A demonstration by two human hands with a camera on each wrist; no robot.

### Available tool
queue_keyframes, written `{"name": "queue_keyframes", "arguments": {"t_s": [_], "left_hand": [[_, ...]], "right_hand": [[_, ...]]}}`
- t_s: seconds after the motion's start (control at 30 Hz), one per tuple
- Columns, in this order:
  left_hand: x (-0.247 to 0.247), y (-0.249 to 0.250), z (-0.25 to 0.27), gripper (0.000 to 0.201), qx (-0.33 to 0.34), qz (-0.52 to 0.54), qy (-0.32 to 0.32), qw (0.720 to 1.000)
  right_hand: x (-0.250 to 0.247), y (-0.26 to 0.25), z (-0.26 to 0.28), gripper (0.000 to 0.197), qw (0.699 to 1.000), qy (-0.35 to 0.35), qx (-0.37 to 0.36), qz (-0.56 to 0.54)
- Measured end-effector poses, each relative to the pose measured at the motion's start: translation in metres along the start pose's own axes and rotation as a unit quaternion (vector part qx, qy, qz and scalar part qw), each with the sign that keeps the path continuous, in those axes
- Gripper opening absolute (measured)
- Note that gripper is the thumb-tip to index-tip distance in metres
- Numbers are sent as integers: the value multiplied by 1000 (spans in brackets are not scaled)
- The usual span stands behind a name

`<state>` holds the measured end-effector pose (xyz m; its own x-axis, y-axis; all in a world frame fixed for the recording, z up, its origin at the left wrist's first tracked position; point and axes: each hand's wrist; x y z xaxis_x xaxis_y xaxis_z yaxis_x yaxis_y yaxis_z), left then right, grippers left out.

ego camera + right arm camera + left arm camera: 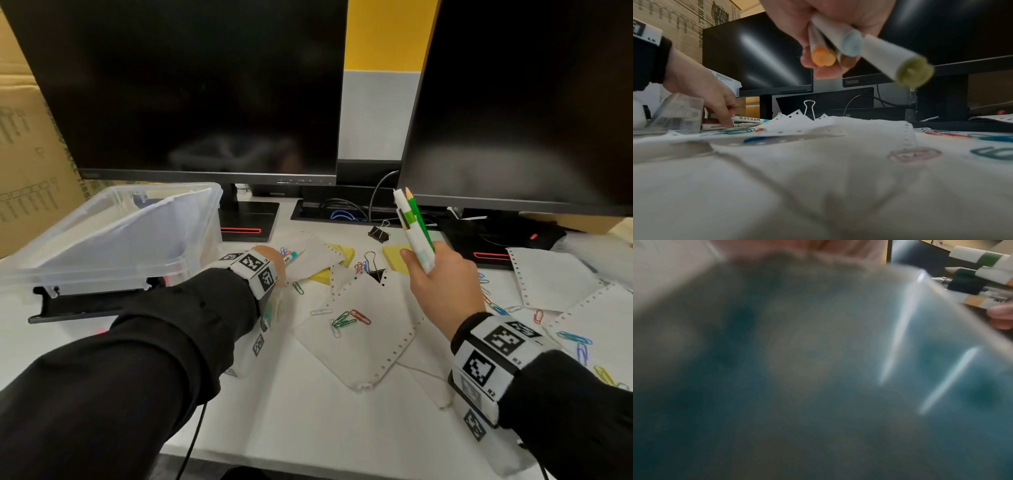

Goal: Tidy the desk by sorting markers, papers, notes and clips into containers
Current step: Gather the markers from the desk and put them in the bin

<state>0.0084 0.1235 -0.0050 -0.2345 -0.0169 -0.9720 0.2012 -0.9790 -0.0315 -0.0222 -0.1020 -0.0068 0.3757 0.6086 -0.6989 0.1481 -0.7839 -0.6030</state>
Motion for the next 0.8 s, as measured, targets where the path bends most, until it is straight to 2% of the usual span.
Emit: {"name": "queue_keyframes", "arguments": {"t_s": [0.13,0.27,0.33,0.37,0.4,0.43,0.47,0.5,0.53,0.57,0.6,0.67,0.7,0.8], "left_hand": [[-3,4,4,46,-12,-8,-17,1000],[-12,8,16,45,-12,-122,-24,992],[-19,10,17,41,22,-122,-20,992],[-24,12,20,39,43,-88,-2,995],[-27,16,24,37,76,2,26,997],[-31,21,31,36,86,192,48,977],[-35,28,39,34,98,384,45,917],[-37,36,49,33,121,524,24,843],[-40,44,60,30,133,608,9,783],[-40,52,70,27,157,640,-15,752],[-37,59,77,23,193,649,-39,734],[-29,70,89,19,248,636,-63,728],[-25,74,91,19,262,620,-62,737],[-12,82,89,22,284,536,-15,794]], "right_hand": [[-3,0,1,38,1000,-17,-6,-2],[-10,-2,1,32,998,-42,-20,-31],[-14,-6,1,31,989,-67,4,-130],[-16,-9,1,28,975,-82,27,-204],[-18,-13,1,25,957,-95,52,-269],[-19,-17,0,24,940,-102,71,-317],[-19,-20,-2,25,927,-104,85,-351],[-18,-24,-4,25,916,-104,94,-376],[-17,-27,-6,25,908,-104,102,-393],[-14,-31,-7,25,901,-102,109,-407],[-12,-34,-8,26,893,-100,119,-422],[-9,-39,-8,30,872,-95,142,-458],[-8,-40,-7,32,864,-94,148,-473],[-4,-39,-7,25,858,-82,168,-479]]}}
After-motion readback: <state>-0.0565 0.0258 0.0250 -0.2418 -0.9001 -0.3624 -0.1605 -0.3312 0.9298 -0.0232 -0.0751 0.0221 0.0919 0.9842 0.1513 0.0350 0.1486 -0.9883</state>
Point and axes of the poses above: each hand's wrist, its own z-axis away from the middle knuckle, its own x-axis out of the palm, y = z × x, and after that the axes turned 2 degrees about -z, right-handed
